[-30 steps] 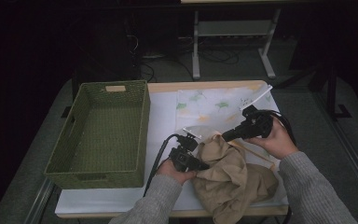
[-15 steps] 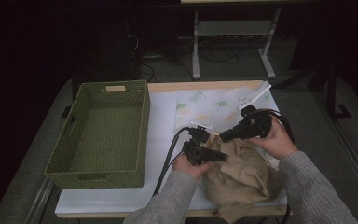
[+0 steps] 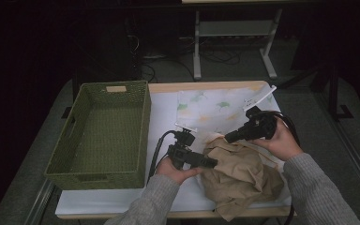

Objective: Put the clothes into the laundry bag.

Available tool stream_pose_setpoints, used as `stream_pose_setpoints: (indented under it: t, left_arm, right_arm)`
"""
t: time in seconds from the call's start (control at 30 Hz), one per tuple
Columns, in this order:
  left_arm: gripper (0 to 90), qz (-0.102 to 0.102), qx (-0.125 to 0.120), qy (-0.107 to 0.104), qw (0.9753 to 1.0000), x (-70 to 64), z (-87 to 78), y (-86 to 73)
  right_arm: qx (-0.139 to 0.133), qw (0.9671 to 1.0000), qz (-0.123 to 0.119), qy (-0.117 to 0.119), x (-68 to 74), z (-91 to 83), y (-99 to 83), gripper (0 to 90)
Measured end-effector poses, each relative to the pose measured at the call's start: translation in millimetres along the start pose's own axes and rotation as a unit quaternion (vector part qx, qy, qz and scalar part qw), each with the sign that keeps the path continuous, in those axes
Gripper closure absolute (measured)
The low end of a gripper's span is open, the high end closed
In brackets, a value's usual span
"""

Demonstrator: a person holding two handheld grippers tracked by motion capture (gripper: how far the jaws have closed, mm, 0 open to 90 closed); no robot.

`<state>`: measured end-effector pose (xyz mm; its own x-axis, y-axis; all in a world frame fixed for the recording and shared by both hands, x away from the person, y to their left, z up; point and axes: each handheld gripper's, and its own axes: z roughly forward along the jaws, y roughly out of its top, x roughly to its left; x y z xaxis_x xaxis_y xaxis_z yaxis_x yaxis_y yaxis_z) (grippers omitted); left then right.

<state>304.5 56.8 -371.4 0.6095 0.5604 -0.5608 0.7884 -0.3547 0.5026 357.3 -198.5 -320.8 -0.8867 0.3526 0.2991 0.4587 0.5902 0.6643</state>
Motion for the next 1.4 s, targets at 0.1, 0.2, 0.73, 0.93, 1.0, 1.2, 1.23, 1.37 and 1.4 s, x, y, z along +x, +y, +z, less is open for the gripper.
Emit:
stream_pose_setpoints:
  t: [0.1,0.2,0.73,0.93,1.0,1.2,1.23,1.37,1.4]
  left_arm:
    - [30.5,-0.002,0.045,-0.005,0.9990,1.7,12.8,-7.1]
    - [42.7,0.005,0.060,-0.003,0.9982,0.3,26.5,-10.6]
    - [85.0,0.033,-0.072,-0.011,0.9968,-26.8,18.5,15.9]
    - [81.1,-0.026,-0.090,0.019,0.9954,4.2,25.0,3.8]
    - [74.5,-0.026,-0.085,0.014,0.9959,8.0,21.1,0.4]
    - [40.9,-0.009,-0.061,-0.007,0.9981,3.3,6.3,-9.4]
    - [38.9,-0.006,-0.057,-0.009,0.9983,2.3,5.2,-12.3]
    - [33.0,-0.005,-0.014,-0.024,0.9996,4.7,9.6,-19.7]
    - [33.0,-0.005,-0.010,-0.023,0.9997,5.3,12.0,-21.5]
  right_arm:
    - [0.001,1.0000,0.002,0.000,-0.4,1.3,0.6,89.5]
    - [0.003,1.0000,-0.001,0.002,0.2,4.1,1.5,89.5]
    - [0.000,0.9995,-0.031,0.010,18.4,-4.4,10.0,89.6]
    - [-0.001,0.9995,-0.030,0.013,19.6,-7.4,6.7,89.5]
    - [0.003,0.9996,-0.026,0.011,16.8,-5.8,4.9,89.5]
    - [0.004,0.9999,-0.014,0.008,9.7,-2.7,2.5,89.5]
    - [0.003,0.9999,-0.014,0.005,9.1,-2.6,2.6,89.5]
    - [0.007,1.0000,-0.006,0.003,6.6,-3.0,2.0,89.5]
    - [0.007,1.0000,-0.004,0.002,6.2,-3.0,1.6,89.5]
